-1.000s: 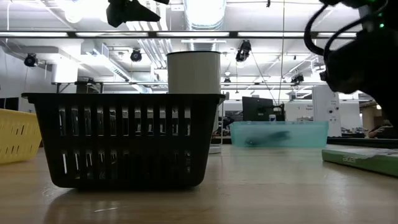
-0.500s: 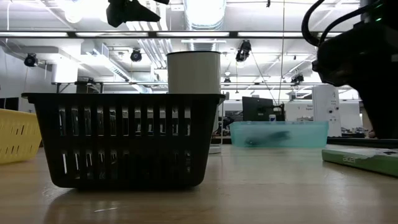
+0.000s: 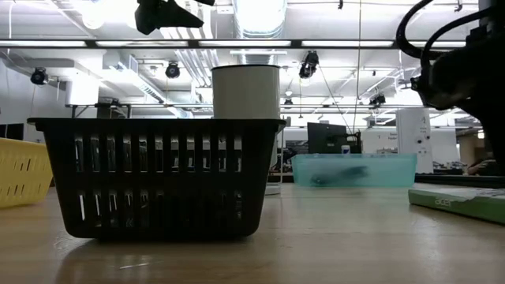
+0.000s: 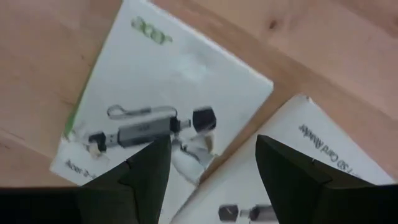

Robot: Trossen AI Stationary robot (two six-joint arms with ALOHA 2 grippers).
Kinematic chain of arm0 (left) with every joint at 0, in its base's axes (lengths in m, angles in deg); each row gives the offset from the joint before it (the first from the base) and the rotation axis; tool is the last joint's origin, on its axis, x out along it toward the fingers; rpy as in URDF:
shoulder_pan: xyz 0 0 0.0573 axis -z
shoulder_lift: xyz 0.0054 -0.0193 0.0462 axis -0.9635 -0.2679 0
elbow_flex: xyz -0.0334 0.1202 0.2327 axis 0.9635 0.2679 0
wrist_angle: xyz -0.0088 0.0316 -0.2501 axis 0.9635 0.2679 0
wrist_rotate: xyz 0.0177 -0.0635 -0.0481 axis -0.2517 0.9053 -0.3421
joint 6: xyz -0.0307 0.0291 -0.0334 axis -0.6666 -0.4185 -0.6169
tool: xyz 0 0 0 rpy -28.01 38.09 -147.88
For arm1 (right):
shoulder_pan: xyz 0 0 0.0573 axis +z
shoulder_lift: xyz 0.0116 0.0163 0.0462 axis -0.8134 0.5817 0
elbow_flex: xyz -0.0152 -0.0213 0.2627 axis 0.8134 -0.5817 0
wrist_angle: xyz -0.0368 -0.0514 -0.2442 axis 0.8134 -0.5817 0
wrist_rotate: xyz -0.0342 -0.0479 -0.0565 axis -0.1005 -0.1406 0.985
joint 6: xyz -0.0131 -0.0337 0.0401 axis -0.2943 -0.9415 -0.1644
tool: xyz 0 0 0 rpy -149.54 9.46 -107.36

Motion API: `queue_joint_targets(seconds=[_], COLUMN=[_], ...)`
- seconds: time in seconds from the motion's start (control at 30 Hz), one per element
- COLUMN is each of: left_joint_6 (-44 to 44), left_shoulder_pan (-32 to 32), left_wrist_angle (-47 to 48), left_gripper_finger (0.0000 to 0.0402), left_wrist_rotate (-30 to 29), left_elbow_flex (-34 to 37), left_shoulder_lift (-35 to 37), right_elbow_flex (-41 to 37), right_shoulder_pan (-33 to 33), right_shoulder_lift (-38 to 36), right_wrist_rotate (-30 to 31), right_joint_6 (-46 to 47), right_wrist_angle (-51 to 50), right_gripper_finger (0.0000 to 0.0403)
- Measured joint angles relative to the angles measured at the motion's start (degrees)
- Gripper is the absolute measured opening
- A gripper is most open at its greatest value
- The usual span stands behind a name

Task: Pick and place items into bin
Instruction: Put the left card reader box into the yellow bin

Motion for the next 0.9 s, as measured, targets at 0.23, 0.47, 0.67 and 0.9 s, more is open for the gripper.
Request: queue_joint_targets(seconds=[0.23, 0.47, 0.67, 0.9], left_joint_6=[0.0, 0.0, 0.0, 0.0], left_shoulder_pan=[0.0, 0.0, 0.0, 0.0], left_wrist_angle=[0.0, 0.0, 0.0, 0.0], left_gripper_finger=[0.0265, 0.0265, 0.0265, 0.0265], left_wrist_rotate=[0.0, 0.0, 0.0, 0.0], left_elbow_flex=[0.0, 0.0, 0.0, 0.0], left_shoulder_lift=[0.0, 0.0, 0.0, 0.0], right_elbow_flex=[-0.1, -0.1, -0.5, -1.7], right_shoulder_pan=[0.0, 0.0, 0.0, 0.0], right_shoulder_lift=[0.0, 0.0, 0.0, 0.0], right_wrist_rotate=[0.9, 2.3, 1.6, -3.3], right_joint_6=[-0.6, -7.3, -9.8, -12.0], right_wrist_angle=[0.0, 1.8, 2.0, 2.9], right_gripper_finger=[0.0209, 0.0180, 0.0162, 0.0165])
